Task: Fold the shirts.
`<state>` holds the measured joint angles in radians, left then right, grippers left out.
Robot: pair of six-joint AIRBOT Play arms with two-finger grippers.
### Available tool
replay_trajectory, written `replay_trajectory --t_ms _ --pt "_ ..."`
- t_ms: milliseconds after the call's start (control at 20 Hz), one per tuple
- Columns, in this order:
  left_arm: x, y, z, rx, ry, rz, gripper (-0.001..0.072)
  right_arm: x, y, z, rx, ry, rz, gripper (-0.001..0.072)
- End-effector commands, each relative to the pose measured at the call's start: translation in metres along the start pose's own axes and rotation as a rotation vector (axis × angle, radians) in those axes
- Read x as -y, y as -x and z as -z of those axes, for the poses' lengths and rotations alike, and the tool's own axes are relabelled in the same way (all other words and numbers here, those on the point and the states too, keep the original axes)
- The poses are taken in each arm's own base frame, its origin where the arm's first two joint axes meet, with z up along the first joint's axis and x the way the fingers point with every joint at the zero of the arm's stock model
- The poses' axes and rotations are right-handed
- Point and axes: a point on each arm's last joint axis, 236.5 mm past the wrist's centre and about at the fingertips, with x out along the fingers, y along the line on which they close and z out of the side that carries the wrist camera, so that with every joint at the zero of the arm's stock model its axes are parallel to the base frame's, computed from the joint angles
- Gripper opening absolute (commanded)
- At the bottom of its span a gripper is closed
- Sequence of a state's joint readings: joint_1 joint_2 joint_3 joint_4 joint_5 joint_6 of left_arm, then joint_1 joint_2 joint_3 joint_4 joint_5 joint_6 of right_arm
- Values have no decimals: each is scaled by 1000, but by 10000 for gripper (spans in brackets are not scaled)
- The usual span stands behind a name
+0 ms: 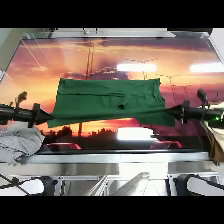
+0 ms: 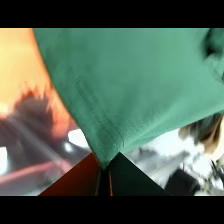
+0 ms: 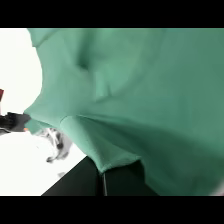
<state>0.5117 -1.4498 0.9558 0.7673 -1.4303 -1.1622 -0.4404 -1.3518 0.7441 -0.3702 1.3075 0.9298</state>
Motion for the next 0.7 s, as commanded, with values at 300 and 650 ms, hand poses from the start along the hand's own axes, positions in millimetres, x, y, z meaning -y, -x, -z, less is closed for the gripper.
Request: replay_trajectory --t_ms 300,650 --pt "40 4 -137 149 -183 -26 11 0 -95 -119 53 128 43 19" --pt "38 -41 -219 171 -256 -31 11 40 -129 -131 62 87 39 19"
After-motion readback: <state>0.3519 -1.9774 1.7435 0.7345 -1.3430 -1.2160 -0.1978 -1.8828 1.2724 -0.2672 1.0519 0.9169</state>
